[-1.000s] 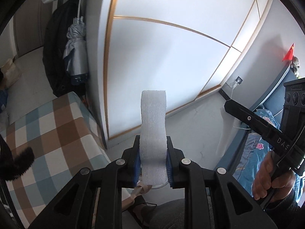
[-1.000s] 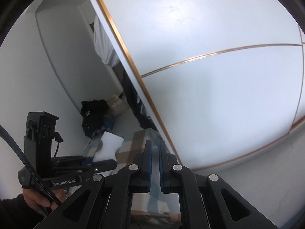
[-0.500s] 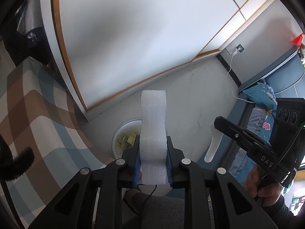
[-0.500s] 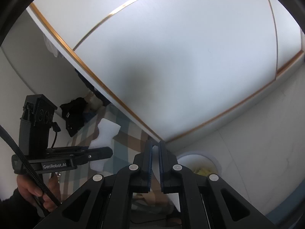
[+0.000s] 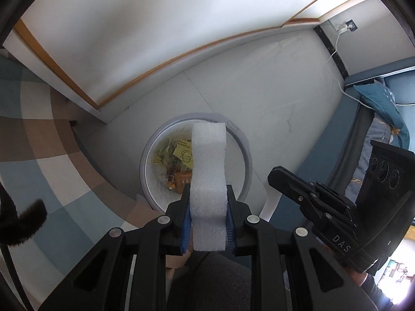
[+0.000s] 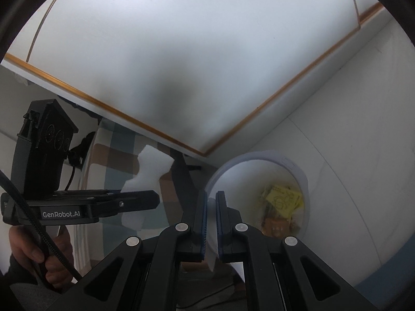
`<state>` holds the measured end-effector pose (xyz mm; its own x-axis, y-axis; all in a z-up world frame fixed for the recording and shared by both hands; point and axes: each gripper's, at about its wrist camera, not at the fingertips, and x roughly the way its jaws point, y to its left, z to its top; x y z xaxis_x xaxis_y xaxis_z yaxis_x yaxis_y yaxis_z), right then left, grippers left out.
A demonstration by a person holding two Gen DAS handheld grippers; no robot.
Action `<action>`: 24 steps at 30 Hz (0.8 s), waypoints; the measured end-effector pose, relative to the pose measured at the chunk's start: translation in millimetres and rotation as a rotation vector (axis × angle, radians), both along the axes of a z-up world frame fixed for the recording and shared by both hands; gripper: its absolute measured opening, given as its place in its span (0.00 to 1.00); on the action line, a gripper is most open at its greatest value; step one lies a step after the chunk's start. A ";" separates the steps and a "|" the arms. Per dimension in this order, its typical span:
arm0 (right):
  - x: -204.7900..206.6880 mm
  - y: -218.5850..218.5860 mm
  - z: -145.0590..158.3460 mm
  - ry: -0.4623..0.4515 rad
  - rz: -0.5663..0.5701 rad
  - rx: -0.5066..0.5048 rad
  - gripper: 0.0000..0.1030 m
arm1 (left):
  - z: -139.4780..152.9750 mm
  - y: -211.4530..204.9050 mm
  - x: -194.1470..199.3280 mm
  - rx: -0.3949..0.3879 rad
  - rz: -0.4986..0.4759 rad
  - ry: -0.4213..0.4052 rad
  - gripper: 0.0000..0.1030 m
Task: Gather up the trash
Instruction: 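Carry both white foam pieces over to the white bin, then open both grippers to drop the foam pieces into the white bin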
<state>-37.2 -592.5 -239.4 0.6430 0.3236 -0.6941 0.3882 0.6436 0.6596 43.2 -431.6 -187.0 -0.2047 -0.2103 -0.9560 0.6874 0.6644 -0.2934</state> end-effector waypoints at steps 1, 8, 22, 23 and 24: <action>2.0 0.1 -5.3 0.002 -0.006 0.005 0.05 | -5.6 -3.6 -0.9 0.015 -0.007 0.016 0.17; -2.0 -14.8 -28.0 0.001 -0.056 0.054 0.05 | -31.8 -23.0 -8.3 0.101 -0.027 0.078 0.17; 5.6 -4.3 -54.2 0.047 -0.104 0.092 0.06 | -47.4 -18.5 -7.9 0.187 -0.009 0.083 0.43; 6.7 -3.3 -54.5 0.048 -0.105 0.092 0.06 | -46.3 -18.7 -7.4 0.185 0.000 0.074 0.45; 8.3 -2.7 -55.1 0.047 -0.107 0.093 0.06 | -44.3 -16.3 -6.0 0.194 0.009 0.059 0.50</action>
<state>-28.9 -595.2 -294.5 0.6444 0.3197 -0.6946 0.4833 0.5337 0.6940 37.1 -448.0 -231.3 -0.2603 -0.0253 -0.9652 0.6670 0.7181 -0.1987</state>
